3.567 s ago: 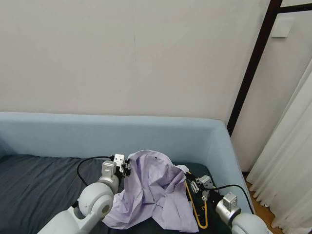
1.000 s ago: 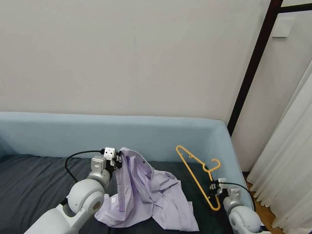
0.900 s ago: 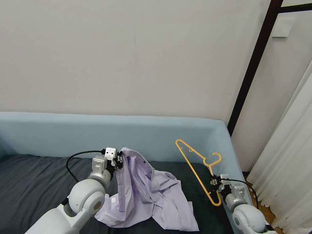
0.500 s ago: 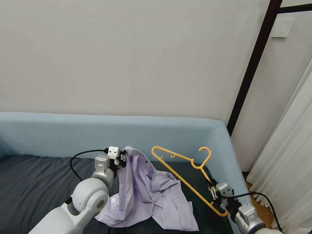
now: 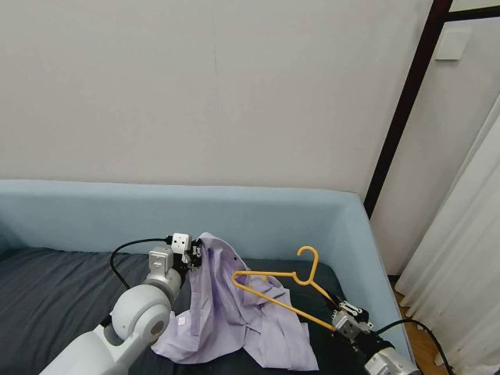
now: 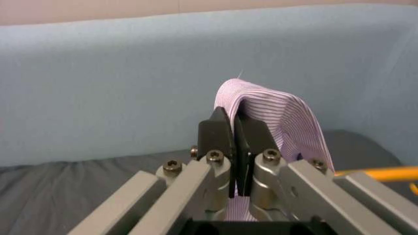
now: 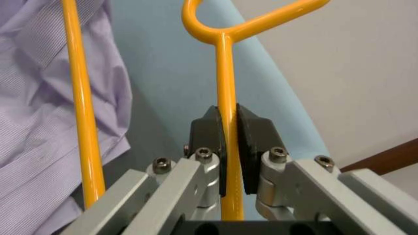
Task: Pick up the clothes from the sofa and hang them on the clothes hanger.
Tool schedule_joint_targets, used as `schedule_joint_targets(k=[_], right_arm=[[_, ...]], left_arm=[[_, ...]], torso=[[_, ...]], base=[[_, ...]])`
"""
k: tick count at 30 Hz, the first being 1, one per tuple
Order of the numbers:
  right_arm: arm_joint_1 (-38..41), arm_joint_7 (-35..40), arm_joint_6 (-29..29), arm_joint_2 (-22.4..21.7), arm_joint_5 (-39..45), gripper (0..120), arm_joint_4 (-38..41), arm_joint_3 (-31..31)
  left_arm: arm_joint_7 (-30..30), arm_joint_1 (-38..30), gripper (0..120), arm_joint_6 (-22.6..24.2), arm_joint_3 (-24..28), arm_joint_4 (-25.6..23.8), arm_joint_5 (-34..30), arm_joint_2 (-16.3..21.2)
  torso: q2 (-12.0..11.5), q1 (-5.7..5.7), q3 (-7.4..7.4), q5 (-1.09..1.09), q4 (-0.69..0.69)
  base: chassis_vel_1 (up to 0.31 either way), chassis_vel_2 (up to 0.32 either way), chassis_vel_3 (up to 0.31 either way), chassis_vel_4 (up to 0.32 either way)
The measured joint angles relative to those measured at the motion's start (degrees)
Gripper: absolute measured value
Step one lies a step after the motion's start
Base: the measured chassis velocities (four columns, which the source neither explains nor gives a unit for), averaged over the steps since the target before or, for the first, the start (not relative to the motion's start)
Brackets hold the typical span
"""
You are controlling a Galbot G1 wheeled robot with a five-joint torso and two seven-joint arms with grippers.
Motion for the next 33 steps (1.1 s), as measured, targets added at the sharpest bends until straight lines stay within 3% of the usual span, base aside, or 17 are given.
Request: schedule_joint_targets(k=[7,18,26,33], right_arm=[[2.91,0.85,-0.46,0.64,0.64,5,-0.46,-2.4],[13.19,3.24,-3.28,3.21,0.69,5,-4.1,-12.8],[21.17,3.62,-3.34,8.13,0.21,5,-12.04,-20.95],[24.56,4.52,-1.35,11.83,-0.06,5,-15.58,-23.7]], left_arm=[[0.0,0.21,0,0.0,0.69,-0.41,0.01,-0.4],[-0.02,0.36,0,0.24,3.36,-0.41,0.02,-3.86],[1.3,1.57,0,0.26,6.45,-2.17,1.45,-7.11],[2.89,1.78,0,-0.52,7.82,-1.73,3.58,-6.96]], torso=[[0.0,0.0,0.0,0.0,0.0],[0.0,0.0,0.0,-0.01,-0.01],[-0.01,0.0,0.0,-0.01,-0.01],[0.0,0.0,0.0,-0.01,0.0]], base=[[0.0,0.0,0.0,0.0],[0.0,0.0,0.0,0.0],[0.0,0.0,0.0,0.0],[0.0,0.0,0.0,0.0]])
